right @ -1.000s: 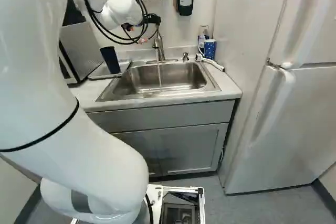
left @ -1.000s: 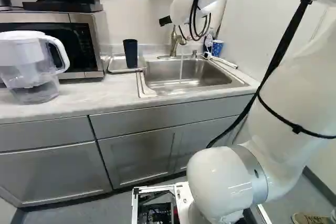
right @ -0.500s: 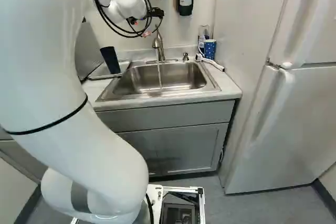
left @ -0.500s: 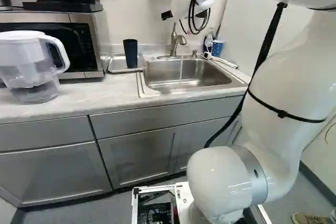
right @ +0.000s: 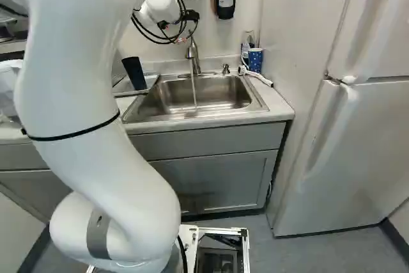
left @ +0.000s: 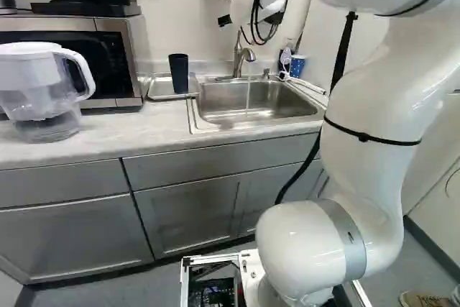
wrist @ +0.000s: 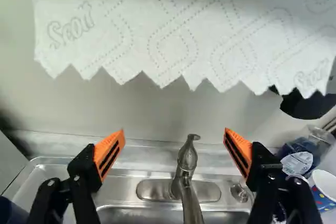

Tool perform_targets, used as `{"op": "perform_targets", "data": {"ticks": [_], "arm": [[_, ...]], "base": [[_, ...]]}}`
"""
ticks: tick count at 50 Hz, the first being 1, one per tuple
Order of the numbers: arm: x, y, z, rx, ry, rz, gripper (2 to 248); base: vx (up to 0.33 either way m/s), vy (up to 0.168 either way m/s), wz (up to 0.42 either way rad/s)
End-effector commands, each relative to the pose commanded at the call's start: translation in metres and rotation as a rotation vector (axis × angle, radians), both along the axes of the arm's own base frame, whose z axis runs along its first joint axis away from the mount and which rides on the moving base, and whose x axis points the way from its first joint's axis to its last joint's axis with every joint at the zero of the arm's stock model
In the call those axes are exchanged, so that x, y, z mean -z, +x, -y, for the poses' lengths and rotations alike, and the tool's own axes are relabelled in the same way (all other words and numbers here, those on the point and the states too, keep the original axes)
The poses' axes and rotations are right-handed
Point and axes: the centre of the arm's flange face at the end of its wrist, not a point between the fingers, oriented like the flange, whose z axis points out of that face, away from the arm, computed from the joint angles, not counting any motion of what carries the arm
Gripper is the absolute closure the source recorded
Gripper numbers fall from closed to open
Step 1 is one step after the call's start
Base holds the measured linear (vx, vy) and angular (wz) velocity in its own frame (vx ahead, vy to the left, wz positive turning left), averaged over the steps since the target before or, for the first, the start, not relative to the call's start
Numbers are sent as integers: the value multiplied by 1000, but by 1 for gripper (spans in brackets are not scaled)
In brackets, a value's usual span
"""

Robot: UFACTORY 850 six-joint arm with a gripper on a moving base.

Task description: Rinse the cup and place it in the tray

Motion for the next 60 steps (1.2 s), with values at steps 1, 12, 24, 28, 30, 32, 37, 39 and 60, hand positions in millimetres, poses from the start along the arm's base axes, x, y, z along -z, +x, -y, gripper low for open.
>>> {"op": "perform_targets", "data": {"ticks": [1, 12, 24, 28, 30, 32, 37, 39, 60], "arm": [[0, 2, -1, -1, 0, 1, 3], [1, 10, -5, -7, 0, 3, 3], [2, 11, -5, -4, -2, -6, 3], [2, 13, -5, -2, -3, -12, 3], [3, 14, -6, -1, -4, -15, 3], [3, 16, -6, 0, -5, -19, 3], [5, 20, -8, 1, -7, -28, 3], [5, 22, -9, 1, -8, -32, 3], [11, 35, -25, -7, -19, -73, 3]], "base": [[0, 0, 0], [0, 0, 0], [0, 0, 0], [0, 0, 0], [0, 0, 0], [0, 0, 0], [0, 0, 0], [0, 0, 0], [0, 0, 0]]}}
